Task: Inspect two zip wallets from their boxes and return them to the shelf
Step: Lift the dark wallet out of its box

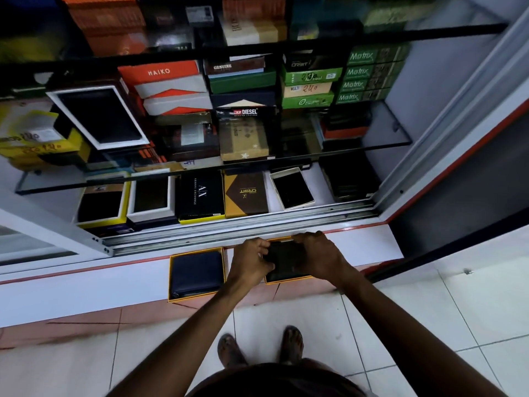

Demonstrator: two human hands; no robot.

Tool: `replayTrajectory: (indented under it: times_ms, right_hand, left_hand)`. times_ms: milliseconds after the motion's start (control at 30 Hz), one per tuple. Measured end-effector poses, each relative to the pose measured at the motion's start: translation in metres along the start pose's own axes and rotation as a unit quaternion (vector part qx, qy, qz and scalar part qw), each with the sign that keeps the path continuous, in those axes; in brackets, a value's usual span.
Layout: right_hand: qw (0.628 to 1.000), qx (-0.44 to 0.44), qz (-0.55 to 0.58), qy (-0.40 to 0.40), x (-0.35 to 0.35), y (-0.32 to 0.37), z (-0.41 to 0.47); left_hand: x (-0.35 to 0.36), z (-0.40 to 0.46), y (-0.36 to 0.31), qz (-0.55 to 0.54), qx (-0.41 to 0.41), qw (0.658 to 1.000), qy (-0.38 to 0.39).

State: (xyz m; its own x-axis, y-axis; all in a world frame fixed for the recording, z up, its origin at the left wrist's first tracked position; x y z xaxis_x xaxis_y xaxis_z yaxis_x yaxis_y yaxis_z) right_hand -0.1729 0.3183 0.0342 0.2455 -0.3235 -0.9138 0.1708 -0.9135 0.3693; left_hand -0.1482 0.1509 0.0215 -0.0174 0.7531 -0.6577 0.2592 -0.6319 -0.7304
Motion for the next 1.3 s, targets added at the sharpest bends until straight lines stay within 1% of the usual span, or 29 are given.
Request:
replayTrajectory:
  times_ms: [67,233,300,400,667,800,967,1067,1200,1300]
  right_hand:
    - [0.999,-0.019,-0.04,0.016,0.002,-0.002,-0.001]
    - [0.995,-0.061,-0.073,0.031,0.004,-0.007,0.003]
    - [0.993,-0.078,-0.084,0.025,0.005,-0.009,0.005]
    - [0.988,-0.102,-0.108,0.035,0.008,-0.007,0.006]
    - [0.978,-0.111,-0.165,0.064,0.005,-0.005,0.012]
    - [0.976,-0.114,-0.173,0.068,0.008,-0.005,0.014]
    - [0.974,-0.124,-0.185,0.047,0.01,-0.006,0.018]
    - [0.972,-0.128,-0.189,0.058,0.012,-0.007,0.019]
    - [0.978,-0.12,-0.164,0.049,0.009,-0.008,0.019]
    - [0.985,-0.117,-0.128,0.015,0.005,-0.004,0.019]
  left_hand:
    - [0.005,-0.003,0.0,0.012,0.009,1.0,0.006]
    - [0.007,-0.009,0.001,0.021,0.02,0.999,-0.019]
    - [0.006,-0.01,0.002,0.023,0.013,0.999,-0.03]
    - [0.007,-0.01,0.005,0.033,-0.005,0.999,-0.035]
    - [0.006,-0.011,0.012,0.004,-0.044,0.998,-0.05]
    - [0.008,-0.011,0.012,-0.006,-0.053,0.997,-0.053]
    - [0.009,-0.008,0.016,-0.023,-0.066,0.996,-0.061]
    - [0.01,-0.007,0.014,-0.016,-0.061,0.996,-0.064]
    - [0.01,-0.006,0.014,-0.014,-0.057,0.996,-0.07]
    - [0.009,-0.008,0.009,-0.014,-0.048,0.996,-0.075]
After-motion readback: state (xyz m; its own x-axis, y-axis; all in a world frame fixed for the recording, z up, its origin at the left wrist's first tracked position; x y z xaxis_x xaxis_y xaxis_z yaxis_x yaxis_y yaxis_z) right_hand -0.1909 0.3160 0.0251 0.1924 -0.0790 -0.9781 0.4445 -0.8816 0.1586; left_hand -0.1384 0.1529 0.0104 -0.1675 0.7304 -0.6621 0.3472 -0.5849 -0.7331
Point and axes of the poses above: each hand's wrist, its own z-axis towards the middle knuckle, its own x-axis out of the palm, y = z × x, the point moved 5 cm from there along z, towards the middle knuckle, and after that the axes turned 13 degrees about -y, right-handed, at the moved point
